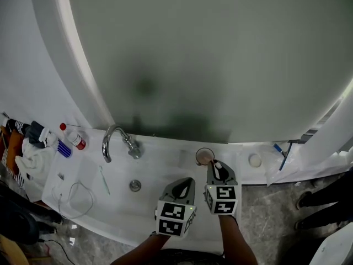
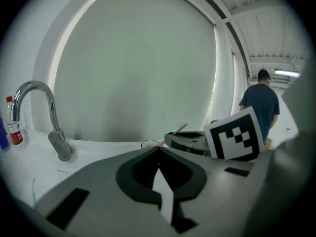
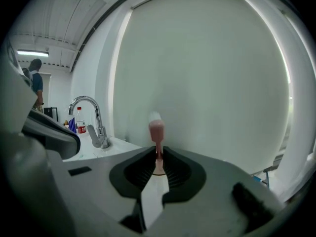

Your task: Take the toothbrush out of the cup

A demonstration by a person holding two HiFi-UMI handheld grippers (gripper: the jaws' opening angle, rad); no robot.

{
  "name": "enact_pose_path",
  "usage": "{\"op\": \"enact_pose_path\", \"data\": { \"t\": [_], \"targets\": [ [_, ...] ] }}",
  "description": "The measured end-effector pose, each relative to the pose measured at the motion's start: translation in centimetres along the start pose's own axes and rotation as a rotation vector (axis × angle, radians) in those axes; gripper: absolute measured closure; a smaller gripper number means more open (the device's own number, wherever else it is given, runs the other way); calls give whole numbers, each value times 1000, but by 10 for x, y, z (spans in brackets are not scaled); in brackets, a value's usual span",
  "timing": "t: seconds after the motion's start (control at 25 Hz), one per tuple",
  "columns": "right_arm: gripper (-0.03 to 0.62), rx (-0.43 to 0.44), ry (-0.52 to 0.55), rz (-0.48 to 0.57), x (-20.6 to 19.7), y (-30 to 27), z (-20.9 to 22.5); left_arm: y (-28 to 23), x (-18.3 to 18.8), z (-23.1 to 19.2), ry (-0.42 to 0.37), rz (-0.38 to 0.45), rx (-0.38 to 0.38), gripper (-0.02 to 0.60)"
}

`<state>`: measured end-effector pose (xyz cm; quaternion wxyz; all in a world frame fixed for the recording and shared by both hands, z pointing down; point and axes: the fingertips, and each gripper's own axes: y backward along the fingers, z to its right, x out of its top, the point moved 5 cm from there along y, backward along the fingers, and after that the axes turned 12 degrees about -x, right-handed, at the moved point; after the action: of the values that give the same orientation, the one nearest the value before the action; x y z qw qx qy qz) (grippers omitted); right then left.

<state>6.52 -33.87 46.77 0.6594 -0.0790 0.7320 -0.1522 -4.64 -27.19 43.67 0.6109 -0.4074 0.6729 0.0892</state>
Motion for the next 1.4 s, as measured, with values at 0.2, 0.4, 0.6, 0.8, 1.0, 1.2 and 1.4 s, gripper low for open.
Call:
{"op": "enact_pose_path", "data": {
  "t": [0.2, 0.4, 0.6, 0.8, 1.0, 1.2, 1.4],
  "targets": [
    [543, -2, -1, 35, 9, 13, 3, 4, 2, 7, 0, 19, -10, 572],
    [543, 9, 9, 52, 18, 29, -2, 10, 3, 11, 3, 38, -14, 572],
    [543, 20, 3, 76, 24, 46, -5, 17, 5, 14, 15, 73, -25, 572],
    [543, 13, -8, 89, 23, 66, -5, 24, 3, 18, 11, 70, -22, 572],
    [543, 18, -21, 107, 26, 87, -10, 30, 3, 24, 0, 81, -33, 572],
    [543, 20, -28, 115, 26, 105, -15, 36, 3, 30, -5, 90, -48, 572],
    [543, 23, -34, 125, 26, 123, -23, 45, 0, 34, -8, 95, -56, 572]
  ]
}}
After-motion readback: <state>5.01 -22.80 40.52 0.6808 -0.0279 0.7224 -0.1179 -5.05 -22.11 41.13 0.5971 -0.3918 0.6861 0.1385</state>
